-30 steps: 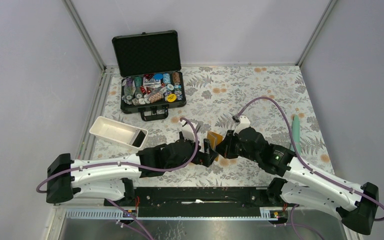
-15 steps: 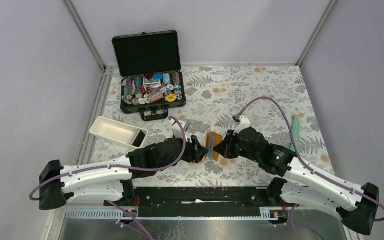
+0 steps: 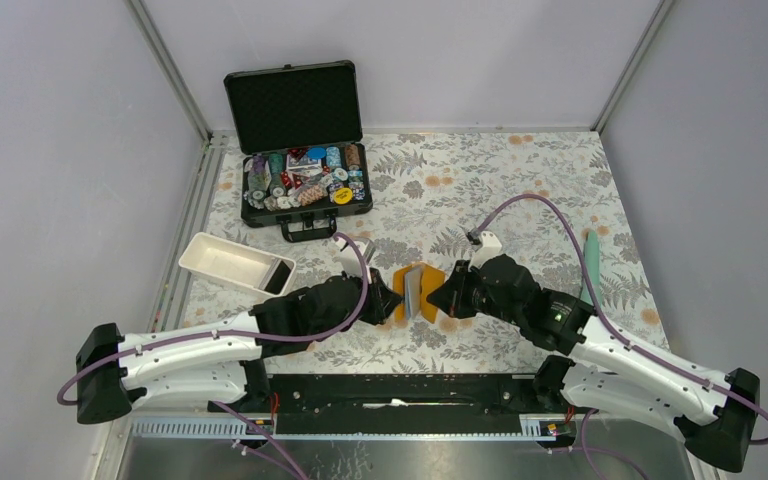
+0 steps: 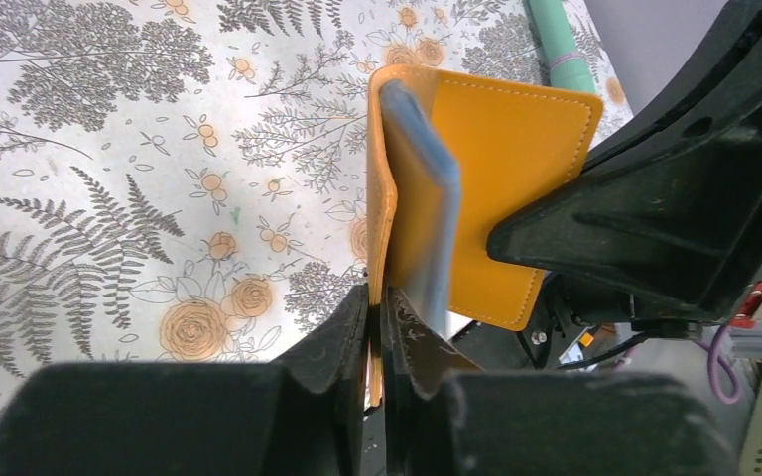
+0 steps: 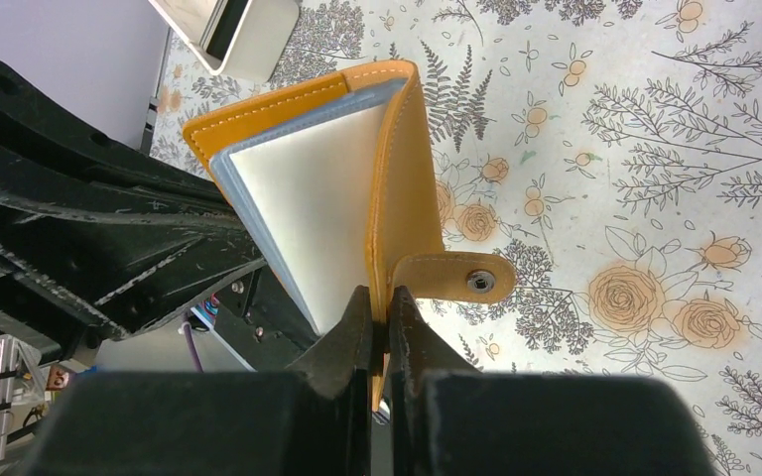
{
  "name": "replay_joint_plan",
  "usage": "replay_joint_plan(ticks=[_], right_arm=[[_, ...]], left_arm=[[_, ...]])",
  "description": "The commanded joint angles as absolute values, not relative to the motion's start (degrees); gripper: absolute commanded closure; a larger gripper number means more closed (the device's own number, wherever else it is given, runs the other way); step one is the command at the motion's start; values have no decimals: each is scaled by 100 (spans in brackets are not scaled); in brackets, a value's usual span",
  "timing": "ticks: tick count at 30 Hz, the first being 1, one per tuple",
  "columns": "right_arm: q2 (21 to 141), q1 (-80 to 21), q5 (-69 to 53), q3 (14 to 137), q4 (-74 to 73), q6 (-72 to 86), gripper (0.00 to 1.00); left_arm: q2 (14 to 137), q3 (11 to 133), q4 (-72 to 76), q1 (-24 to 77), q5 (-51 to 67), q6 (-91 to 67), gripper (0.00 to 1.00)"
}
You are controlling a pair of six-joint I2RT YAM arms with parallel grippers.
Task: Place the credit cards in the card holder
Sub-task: Open the card holder.
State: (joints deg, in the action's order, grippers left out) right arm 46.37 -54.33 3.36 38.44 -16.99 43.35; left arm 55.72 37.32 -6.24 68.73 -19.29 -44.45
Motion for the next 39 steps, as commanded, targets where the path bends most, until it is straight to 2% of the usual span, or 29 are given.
replay_joint_plan(ticks=[1,3,8,12,18,27,33,39], right_arm=[[4503,-5440,304,3828,-1350,4403,100],[4507,-5440,434,3761,-1394,4408,100],[4516,-5441,466,3532,-1346,4369,69],[4339,-5445,111,3349,-946,4274,49],[4142,-5440,-333,3135,-454,4280,35],[4550,-5445,-431,2994,-116,4259,32],[4622,-5436,-301,2978,-114,4210,35],[4563,-5440,-374,2870,-59,4197,44]], left_arm=[[5497,3757,-501,6838,-1907,-4438,96],[5463,3753,-472,6838,-1893,-4447,100],[5414,3750,-460,6806,-1809,-4542,100],[5543,3856,-718,6728,-1789,-4736,100],[5734,3920,-787,6654,-1656,-4974,100],[5796,3777,-242,6627,-1364,-5116,100],[5795,3711,-145,6603,-1301,-5159,100],[5728,3612,-53,6527,-1221,-5183,100]])
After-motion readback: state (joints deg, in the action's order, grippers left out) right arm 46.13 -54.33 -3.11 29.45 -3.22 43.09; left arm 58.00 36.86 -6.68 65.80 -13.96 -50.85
